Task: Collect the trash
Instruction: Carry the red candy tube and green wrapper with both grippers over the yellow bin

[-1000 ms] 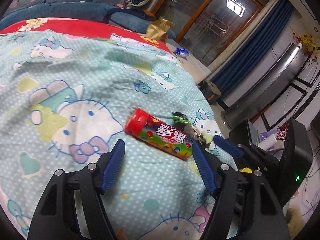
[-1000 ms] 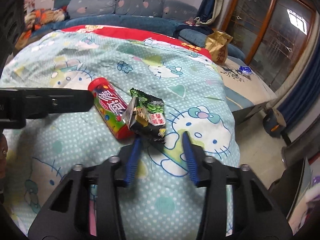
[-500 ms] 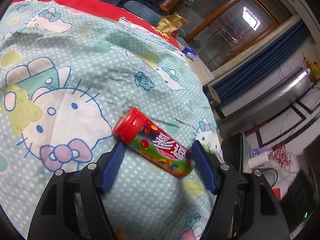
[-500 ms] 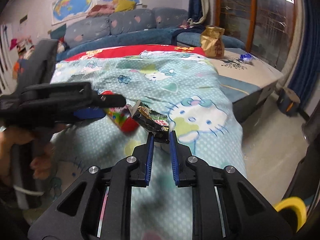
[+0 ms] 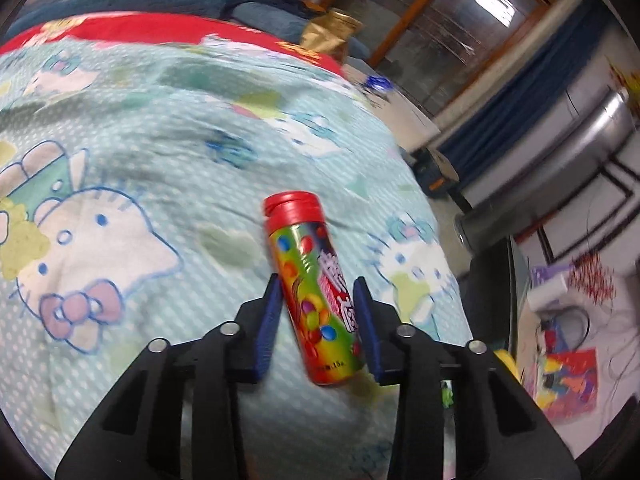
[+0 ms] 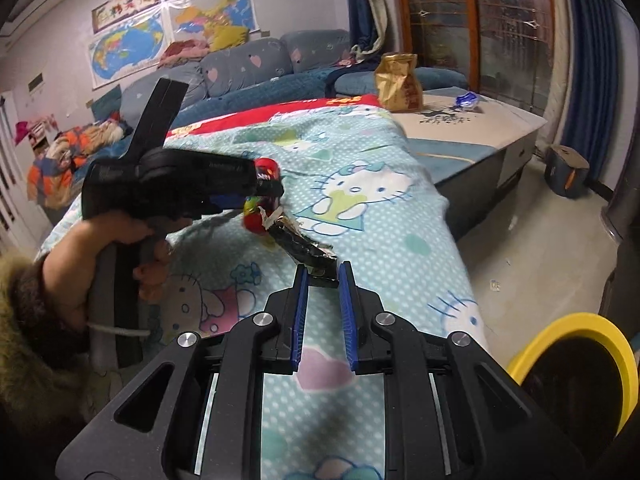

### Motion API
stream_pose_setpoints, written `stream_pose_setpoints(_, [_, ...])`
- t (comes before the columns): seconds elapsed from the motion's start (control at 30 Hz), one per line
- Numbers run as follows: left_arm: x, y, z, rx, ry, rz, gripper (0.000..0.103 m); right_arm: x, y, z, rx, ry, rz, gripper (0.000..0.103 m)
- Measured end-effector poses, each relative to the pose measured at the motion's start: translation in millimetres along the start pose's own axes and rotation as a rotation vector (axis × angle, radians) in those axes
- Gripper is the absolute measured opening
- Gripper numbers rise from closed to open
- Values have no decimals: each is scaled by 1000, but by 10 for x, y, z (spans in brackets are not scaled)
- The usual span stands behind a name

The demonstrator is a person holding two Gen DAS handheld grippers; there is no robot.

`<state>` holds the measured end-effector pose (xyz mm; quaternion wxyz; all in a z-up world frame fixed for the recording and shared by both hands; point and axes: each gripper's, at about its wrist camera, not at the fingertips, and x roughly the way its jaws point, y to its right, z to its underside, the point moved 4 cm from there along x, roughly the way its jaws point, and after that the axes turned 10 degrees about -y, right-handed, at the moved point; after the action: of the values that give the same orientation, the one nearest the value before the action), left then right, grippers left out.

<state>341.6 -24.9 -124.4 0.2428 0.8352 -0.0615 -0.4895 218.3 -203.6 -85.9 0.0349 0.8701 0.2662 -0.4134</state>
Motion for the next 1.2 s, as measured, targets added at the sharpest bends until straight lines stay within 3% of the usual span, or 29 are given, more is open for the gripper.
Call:
stream_pose_setpoints(0.47, [-289, 569, 609, 263, 20, 66, 29, -427, 389, 212, 144, 62, 26, 11])
stream_pose_setpoints(1.2, [-556, 1373, 1217, 467, 31, 145, 29, -971, 948, 548, 308, 124, 116, 11])
